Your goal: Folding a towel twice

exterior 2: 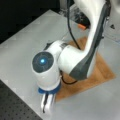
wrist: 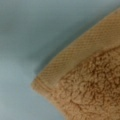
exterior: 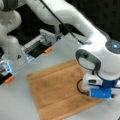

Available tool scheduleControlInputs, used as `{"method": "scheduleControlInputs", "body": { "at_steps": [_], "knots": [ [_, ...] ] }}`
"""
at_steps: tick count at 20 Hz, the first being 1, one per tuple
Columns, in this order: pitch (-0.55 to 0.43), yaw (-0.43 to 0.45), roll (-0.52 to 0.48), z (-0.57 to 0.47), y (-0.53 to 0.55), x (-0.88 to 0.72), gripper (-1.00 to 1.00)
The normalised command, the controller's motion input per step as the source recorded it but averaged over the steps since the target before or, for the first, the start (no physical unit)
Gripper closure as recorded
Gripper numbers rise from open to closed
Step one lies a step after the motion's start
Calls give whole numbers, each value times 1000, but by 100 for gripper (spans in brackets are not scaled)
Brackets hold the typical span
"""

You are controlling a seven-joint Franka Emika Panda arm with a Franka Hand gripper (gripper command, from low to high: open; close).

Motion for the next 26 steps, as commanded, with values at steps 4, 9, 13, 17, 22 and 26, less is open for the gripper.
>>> {"method": "scheduleControlInputs", "body": {
  "at_steps": [4,9,13,17,22,26],
  "knots": [
    [51,-27,-147,-44,55,109,-100],
    [59,5,-63,-42,16,-67,-100],
    [69,12,-20,-63,19,-221,-100],
    [30,4,-11,-107,48,-289,-100],
    [-40,2,-20,-126,2,-254,-100],
    [-111,35,-28,-133,-83,-172,-100]
  ]
}}
